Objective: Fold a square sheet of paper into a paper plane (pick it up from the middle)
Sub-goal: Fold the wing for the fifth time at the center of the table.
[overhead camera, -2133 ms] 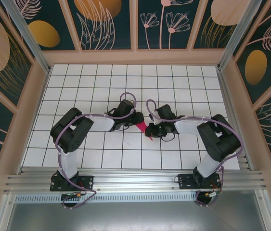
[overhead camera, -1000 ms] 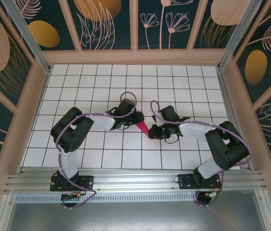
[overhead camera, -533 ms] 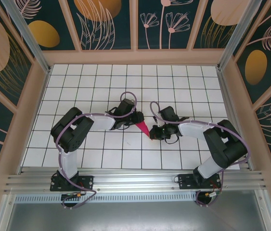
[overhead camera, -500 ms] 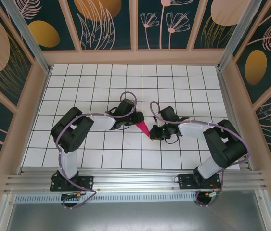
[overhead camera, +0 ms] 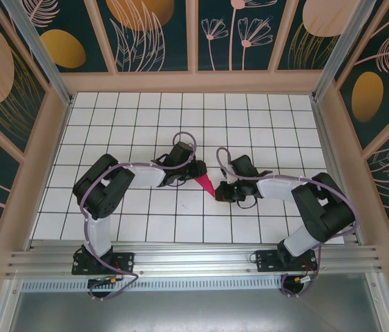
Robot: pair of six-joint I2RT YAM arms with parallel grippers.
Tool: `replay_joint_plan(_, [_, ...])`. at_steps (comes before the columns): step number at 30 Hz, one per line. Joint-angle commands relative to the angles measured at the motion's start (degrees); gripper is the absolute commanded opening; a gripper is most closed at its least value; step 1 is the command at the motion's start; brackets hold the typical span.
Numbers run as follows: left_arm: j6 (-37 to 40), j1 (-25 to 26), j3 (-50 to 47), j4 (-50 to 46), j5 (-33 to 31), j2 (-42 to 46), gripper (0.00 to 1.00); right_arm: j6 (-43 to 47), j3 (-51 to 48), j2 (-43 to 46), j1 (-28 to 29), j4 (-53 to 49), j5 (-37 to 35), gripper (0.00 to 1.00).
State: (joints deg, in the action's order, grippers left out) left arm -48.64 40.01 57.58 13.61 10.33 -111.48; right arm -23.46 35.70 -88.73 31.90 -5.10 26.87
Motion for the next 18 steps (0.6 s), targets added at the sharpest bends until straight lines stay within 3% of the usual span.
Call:
replay_joint_plan(1, [0.9, -0.8, -0.3, -4.8, -3.2, -2.9, 0.37, -2.2, -4.1, 1.7, -0.2, -7.7, -2.5, 0.07])
replay_joint_plan(11, [1.0, -0.8, -0.1, -4.1, -2.1, -3.2, 0.37, -3.3, 0.7, 9.8, -0.3, -8.4, -1.0, 0.09])
replay_joint_plan(18, [0.7, -0.8, -0.1, -3.8, -1.7, -3.3, 0.37, -1.2, 8.4, 1.5, 0.5, -5.7, 2.2, 0.09])
